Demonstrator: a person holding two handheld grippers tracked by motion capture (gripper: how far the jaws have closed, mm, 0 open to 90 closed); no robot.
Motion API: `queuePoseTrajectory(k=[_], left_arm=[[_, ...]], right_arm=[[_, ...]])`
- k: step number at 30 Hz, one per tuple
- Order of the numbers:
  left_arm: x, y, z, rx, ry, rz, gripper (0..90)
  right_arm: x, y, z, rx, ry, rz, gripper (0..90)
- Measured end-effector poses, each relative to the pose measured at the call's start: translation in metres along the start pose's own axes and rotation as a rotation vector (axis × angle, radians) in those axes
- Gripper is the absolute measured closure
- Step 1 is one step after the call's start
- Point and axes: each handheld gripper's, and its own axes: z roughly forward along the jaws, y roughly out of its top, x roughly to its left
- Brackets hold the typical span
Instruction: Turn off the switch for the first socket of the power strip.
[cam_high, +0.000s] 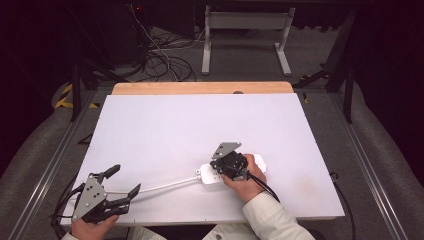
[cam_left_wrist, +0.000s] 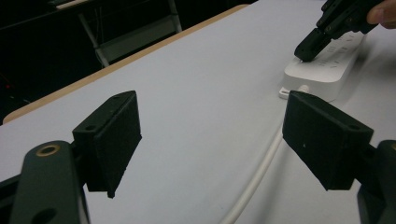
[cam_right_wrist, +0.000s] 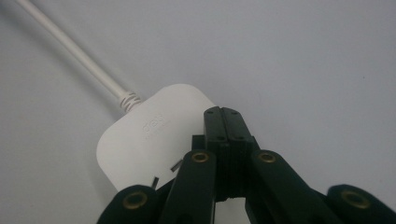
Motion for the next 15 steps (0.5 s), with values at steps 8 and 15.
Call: queuePoseTrajectory(k=[8, 15], left_arm=[[0.001, 0.0, 0.0, -0.002, -0.001, 0.001, 20.0], [0.001, 0.0, -0.001, -0.001, -0.001, 0.002, 20.0]], right_arm=[[0.001, 0.006, -0.019, -0.115, -0.006, 0.0, 90.0], [0.002, 0.01, -0.03, -0.139, 0.0, -0.003, 90.0]])
